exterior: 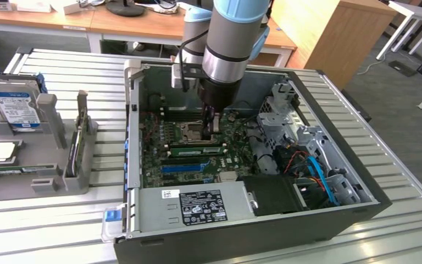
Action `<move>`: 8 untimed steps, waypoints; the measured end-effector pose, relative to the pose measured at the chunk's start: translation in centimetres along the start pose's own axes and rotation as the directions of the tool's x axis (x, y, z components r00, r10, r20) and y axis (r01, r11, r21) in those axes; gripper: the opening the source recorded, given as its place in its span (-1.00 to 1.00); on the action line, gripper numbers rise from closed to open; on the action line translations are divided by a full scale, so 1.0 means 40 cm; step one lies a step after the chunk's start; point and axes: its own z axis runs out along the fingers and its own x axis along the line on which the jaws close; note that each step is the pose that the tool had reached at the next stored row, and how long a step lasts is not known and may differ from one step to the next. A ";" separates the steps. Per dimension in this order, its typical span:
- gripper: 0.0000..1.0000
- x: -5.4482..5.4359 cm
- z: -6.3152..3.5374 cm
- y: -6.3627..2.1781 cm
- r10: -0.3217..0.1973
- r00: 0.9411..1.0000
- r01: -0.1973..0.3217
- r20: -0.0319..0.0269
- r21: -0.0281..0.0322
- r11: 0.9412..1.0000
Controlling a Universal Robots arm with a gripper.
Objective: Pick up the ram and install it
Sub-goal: 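Press down the ram until it locks into place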
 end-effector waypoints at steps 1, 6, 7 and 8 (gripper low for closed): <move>-0.80 0.000 0.000 0.000 0.006 1.000 -0.006 0.000 0.000 1.000; -0.80 0.000 0.000 0.000 0.043 0.999 -0.043 -0.001 0.001 0.999; -0.80 0.000 0.000 0.000 0.052 0.999 -0.052 -0.001 0.001 0.999; -0.80 0.000 0.000 0.000 0.062 0.998 -0.062 -0.001 0.001 0.998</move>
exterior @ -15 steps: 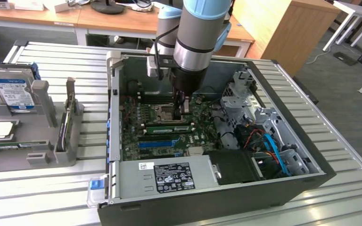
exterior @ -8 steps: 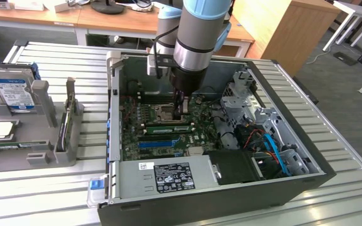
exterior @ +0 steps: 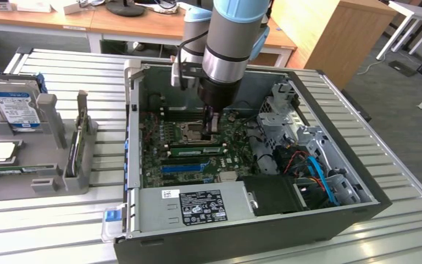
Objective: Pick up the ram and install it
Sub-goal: 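Press down the ram until it locks into place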
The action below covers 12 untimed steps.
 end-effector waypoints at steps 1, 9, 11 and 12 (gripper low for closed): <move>-0.80 0.000 0.000 0.000 0.010 1.000 -0.010 0.000 0.000 1.000; -0.80 0.000 0.000 0.000 0.096 0.995 -0.096 -0.001 0.002 0.995; -0.80 0.000 0.000 0.000 0.116 0.993 -0.116 -0.001 0.003 0.993; -0.80 0.000 0.000 0.000 0.126 0.992 -0.126 -0.002 0.003 0.992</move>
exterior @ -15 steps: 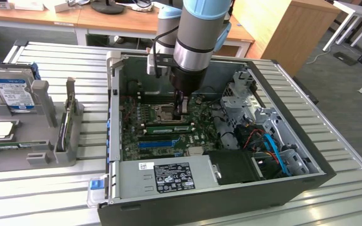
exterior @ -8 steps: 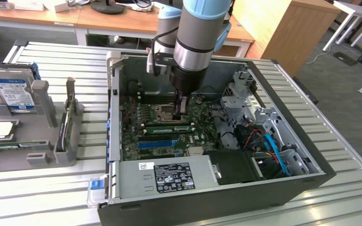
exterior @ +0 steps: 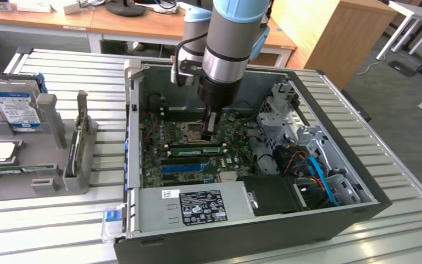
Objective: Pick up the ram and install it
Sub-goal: 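Press down the ram until it locks into place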
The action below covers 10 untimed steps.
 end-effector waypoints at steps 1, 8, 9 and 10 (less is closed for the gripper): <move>-0.80 0.000 0.000 0.000 0.010 1.000 -0.010 0.000 0.000 1.000; -0.80 -0.001 0.000 0.000 0.079 0.997 -0.079 -0.001 0.002 0.997; -0.80 -0.001 0.000 0.000 0.089 0.996 -0.089 -0.001 0.002 0.996; -0.80 -0.001 0.000 0.000 0.099 0.995 -0.099 -0.001 0.002 0.995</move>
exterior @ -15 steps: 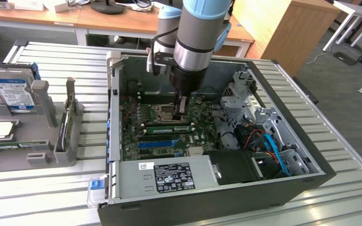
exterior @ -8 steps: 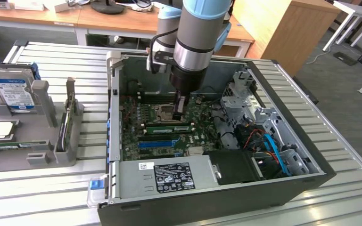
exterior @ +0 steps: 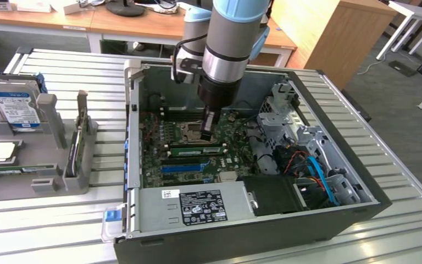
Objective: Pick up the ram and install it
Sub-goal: 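Press down the ram until it locks into place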
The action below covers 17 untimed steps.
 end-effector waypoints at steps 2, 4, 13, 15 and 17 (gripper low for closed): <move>-0.80 0.000 0.000 0.000 0.021 1.000 -0.021 0.000 0.000 1.000; -0.80 -0.001 0.000 0.000 0.041 0.999 -0.041 -0.001 0.001 0.999; -0.80 -0.002 0.000 0.001 0.144 0.990 -0.144 -0.002 0.003 0.990; -0.80 -0.002 0.000 0.001 0.167 0.986 -0.167 -0.002 0.004 0.986; -0.80 -0.002 0.000 0.001 0.188 0.982 -0.188 -0.002 0.004 0.982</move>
